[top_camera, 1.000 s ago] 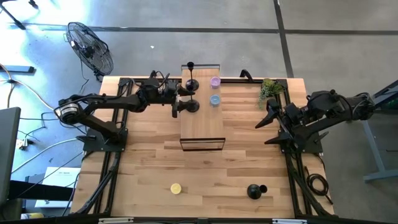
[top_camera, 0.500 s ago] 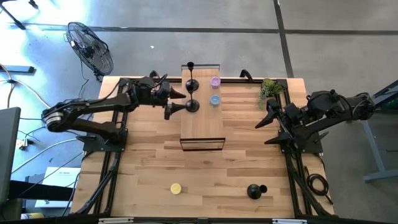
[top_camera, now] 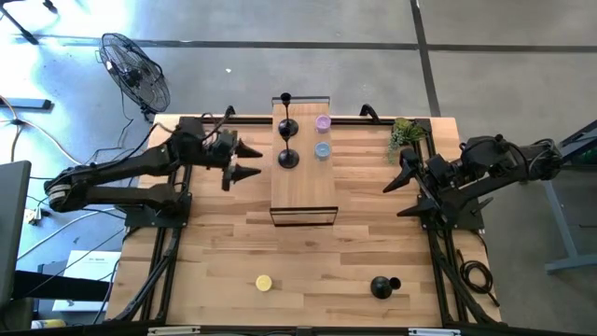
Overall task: Pick & Place candle stick holders
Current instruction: Put the yellow scented candle on the shelf
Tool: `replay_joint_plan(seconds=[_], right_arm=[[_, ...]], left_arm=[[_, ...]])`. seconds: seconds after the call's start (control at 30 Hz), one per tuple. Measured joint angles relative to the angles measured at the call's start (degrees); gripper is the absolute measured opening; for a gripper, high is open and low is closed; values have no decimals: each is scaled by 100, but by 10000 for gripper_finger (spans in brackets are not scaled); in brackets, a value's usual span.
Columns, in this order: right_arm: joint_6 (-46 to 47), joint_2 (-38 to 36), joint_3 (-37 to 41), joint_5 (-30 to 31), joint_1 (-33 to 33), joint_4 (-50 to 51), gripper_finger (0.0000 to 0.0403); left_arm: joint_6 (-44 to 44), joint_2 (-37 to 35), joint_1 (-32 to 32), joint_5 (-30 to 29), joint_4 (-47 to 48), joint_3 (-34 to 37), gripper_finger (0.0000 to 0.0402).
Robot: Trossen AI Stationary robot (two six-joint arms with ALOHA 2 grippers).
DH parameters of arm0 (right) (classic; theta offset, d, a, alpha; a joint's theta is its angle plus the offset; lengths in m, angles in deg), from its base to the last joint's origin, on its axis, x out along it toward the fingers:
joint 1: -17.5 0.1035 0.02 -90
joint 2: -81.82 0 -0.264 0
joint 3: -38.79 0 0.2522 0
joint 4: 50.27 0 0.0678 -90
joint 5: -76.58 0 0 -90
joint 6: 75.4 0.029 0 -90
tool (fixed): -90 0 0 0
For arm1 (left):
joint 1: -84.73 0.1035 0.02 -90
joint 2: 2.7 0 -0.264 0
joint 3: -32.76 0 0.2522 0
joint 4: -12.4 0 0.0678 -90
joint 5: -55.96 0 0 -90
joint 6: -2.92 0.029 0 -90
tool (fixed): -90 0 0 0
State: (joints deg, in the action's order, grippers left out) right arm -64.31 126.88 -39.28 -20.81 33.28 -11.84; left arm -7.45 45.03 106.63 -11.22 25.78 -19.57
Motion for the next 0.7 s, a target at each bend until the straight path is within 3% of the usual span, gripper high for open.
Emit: replay_joint_plan(seconds=[0.23, 0.7], right_arm=[[2, -1, 0, -242, 1, 35, 281], [82, 155, -2, -675, 0, 39, 281]], left_arm=[[-183, -383, -1208, -894, -5, 0, 273], [-796, -357, -3478, -3245, 9, 0, 273]])
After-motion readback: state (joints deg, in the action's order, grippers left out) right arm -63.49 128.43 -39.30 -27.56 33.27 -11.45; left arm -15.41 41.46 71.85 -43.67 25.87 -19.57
